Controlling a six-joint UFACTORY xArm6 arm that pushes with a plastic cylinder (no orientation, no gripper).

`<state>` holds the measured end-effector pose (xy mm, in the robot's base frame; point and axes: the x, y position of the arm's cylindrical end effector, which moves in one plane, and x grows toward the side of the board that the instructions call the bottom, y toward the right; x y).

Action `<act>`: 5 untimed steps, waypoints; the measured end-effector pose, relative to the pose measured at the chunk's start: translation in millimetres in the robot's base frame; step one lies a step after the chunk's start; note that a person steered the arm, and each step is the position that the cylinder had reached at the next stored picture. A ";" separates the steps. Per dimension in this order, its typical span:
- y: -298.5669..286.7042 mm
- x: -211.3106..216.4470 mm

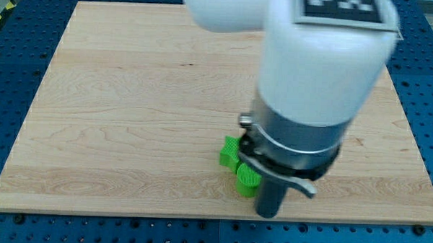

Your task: Push green circle closer to green star

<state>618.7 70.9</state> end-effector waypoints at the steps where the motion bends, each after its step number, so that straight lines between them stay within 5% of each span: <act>1: 1.1 0.0; 5: -22.0 -32.7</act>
